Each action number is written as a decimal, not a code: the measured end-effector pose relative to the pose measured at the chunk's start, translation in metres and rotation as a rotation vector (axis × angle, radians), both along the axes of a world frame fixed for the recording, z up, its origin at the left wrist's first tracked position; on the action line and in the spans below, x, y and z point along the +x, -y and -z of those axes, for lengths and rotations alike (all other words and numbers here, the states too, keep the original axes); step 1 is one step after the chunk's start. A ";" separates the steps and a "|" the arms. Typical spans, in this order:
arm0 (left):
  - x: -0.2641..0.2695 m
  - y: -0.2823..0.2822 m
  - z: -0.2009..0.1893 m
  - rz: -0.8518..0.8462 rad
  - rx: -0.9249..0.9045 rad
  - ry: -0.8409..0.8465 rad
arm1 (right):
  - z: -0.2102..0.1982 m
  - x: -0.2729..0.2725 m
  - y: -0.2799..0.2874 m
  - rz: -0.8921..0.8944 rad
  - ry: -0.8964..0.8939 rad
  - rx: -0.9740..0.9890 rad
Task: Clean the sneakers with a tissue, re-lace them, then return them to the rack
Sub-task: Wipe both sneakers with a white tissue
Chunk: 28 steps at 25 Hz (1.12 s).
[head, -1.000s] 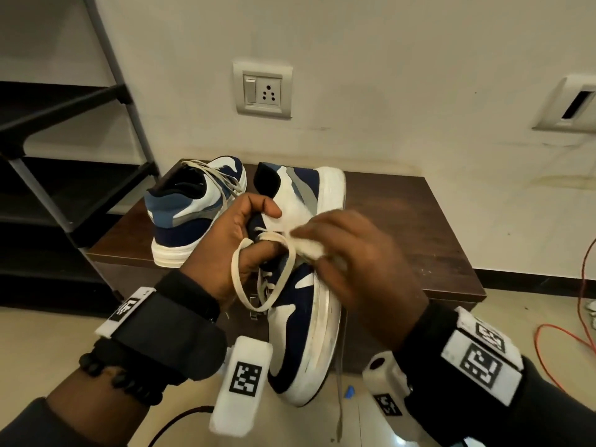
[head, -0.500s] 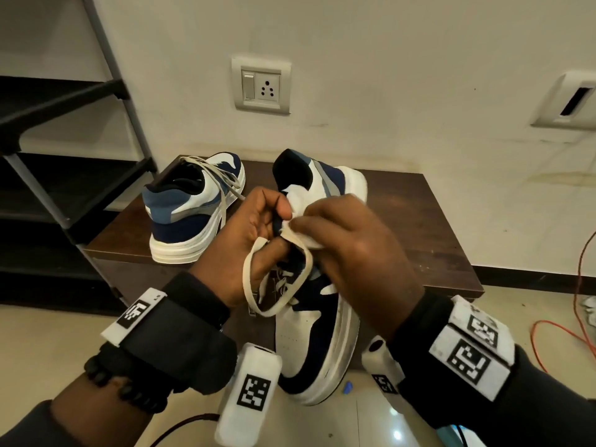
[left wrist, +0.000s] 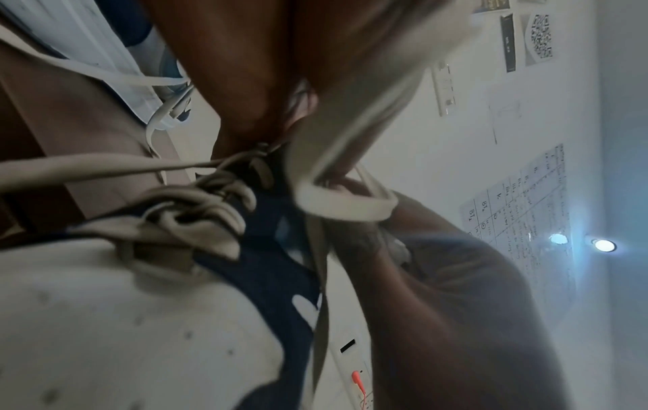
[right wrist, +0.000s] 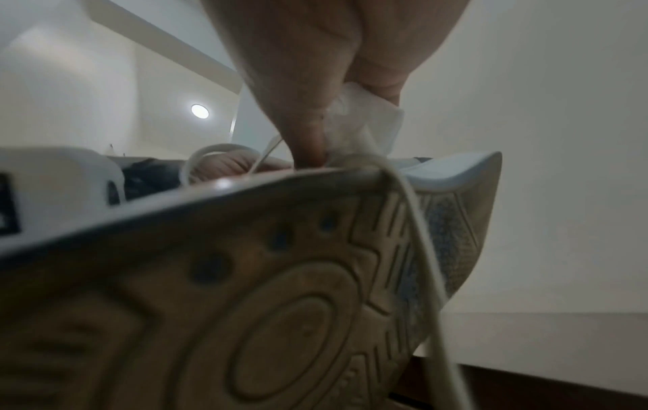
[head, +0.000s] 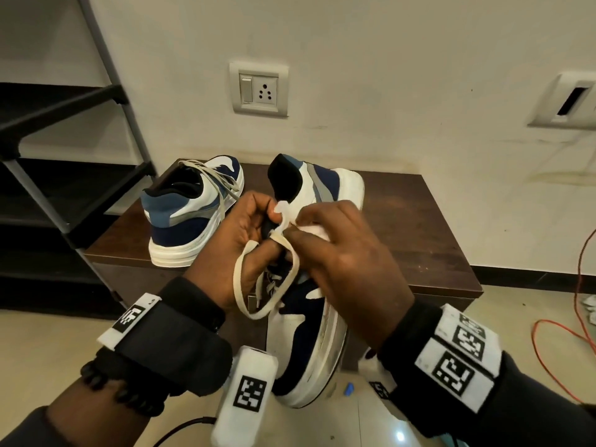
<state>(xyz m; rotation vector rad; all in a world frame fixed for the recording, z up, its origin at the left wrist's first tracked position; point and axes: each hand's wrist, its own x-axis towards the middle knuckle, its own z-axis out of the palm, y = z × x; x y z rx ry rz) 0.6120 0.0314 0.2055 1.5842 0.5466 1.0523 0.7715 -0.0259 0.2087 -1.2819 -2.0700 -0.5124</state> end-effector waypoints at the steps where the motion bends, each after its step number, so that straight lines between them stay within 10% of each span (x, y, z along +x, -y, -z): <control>1: 0.001 0.000 0.000 -0.006 0.002 -0.003 | -0.003 0.006 -0.006 0.029 0.001 0.016; 5: 0.002 0.001 0.002 -0.060 0.032 -0.038 | -0.007 0.033 -0.023 0.132 -0.357 -0.007; 10: -0.005 -0.003 0.003 -0.126 -0.022 -0.011 | 0.005 0.005 0.005 -0.038 -0.132 -0.074; 15: -0.001 0.003 -0.001 -0.150 -0.018 -0.095 | 0.000 0.023 -0.011 0.044 -0.367 -0.103; 20: -0.006 -0.005 -0.011 -0.203 -0.372 -0.022 | 0.005 0.011 0.000 -0.050 -0.143 -0.057; 28: 0.002 0.007 -0.009 -0.172 -0.122 -0.213 | -0.009 0.025 -0.016 0.077 -0.246 0.015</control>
